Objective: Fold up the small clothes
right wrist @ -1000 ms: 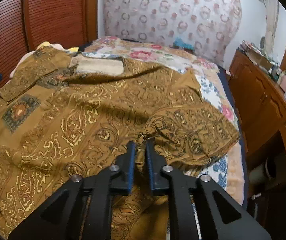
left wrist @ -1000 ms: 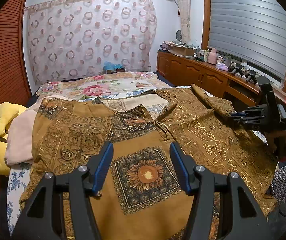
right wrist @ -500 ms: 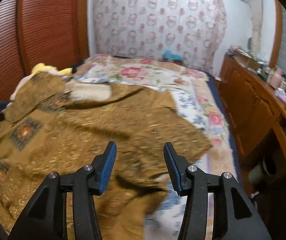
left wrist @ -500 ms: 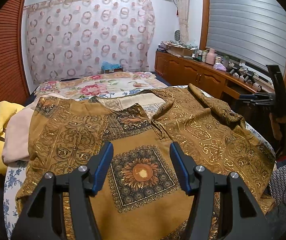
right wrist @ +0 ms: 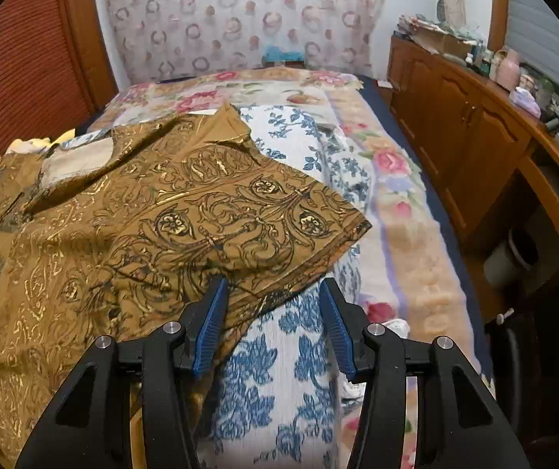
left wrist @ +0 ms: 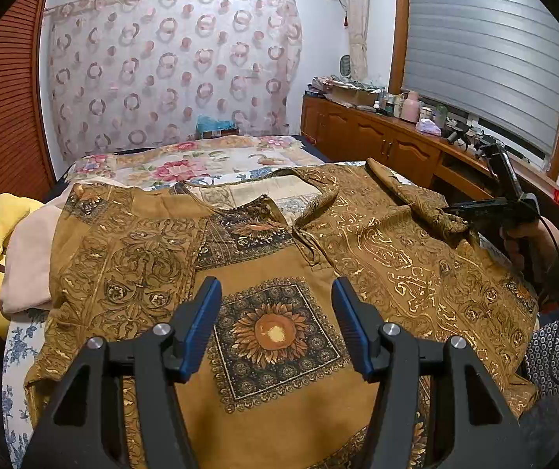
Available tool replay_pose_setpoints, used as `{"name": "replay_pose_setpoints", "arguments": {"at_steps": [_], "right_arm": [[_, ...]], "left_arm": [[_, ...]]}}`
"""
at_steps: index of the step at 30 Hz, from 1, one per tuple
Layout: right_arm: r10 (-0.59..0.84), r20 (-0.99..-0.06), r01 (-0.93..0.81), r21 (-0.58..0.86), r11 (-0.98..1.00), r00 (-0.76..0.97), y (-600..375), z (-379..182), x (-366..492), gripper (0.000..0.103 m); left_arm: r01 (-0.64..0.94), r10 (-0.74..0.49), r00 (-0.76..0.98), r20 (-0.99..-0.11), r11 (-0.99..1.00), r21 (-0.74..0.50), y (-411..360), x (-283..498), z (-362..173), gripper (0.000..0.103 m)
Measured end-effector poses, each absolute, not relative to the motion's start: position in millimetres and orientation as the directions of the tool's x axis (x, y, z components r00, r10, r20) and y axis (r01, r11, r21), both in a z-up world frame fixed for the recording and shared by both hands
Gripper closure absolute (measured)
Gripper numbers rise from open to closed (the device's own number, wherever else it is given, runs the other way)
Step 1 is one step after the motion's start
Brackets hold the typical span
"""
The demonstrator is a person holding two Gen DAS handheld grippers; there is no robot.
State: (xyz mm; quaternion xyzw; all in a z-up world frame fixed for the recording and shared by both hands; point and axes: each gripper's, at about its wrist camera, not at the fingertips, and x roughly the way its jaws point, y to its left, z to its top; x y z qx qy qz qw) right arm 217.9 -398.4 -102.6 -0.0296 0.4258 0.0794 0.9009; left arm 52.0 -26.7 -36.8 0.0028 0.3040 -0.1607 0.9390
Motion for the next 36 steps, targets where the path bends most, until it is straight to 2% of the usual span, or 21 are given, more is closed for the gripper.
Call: {"name": "replay_pose_setpoints", "arguments": {"at_steps": [5,8,10,13,23,32,33,36], "right_arm": [[0.091,-0.768,-0.206,-0.054,0.977,0.634,-386,-104,227,0.055],[0.106,-0.766,-0.234,-0.06,0.97,0.634,-383,-104,227,0.072],[0.124,-0.761,-0.266,-0.066,0.962,0.637,-377,-105,225,0.089],[0.119,-0.758,-0.29,-0.096,0.952,0.641,-368,-106,223,0.097],[0.185,-0.673,-0.329,-0.092,0.94,0.716,-344,-67,216,0.099],[0.31,-0.636,-0.486,-0.117,0.866,0.706,-270,-37,197,0.099],[0.311,-0.638,-0.494,-0.126,0.86,0.705,-261,-38,195,0.097],[0.306,-0.658,-0.513,-0.142,0.847,0.688,-245,-45,191,0.081]], "left_arm": [[0.303,-0.3,0.762,-0.574,0.948,-0.093,-27,50,-39,0.045],[0.301,-0.3,0.761,-0.576,0.949,-0.096,-27,51,-39,0.045],[0.3,-0.302,0.758,-0.578,0.949,-0.101,-27,51,-40,0.045],[0.298,-0.303,0.758,-0.578,0.948,-0.107,-25,51,-42,0.045],[0.268,-0.289,0.769,-0.57,0.956,-0.122,-8,50,-42,0.045],[0.248,-0.28,0.783,-0.556,0.959,-0.133,1,48,-39,0.045],[0.248,-0.279,0.783,-0.555,0.96,-0.133,2,48,-38,0.045],[0.247,-0.278,0.787,-0.55,0.96,-0.131,3,47,-37,0.045]]}}
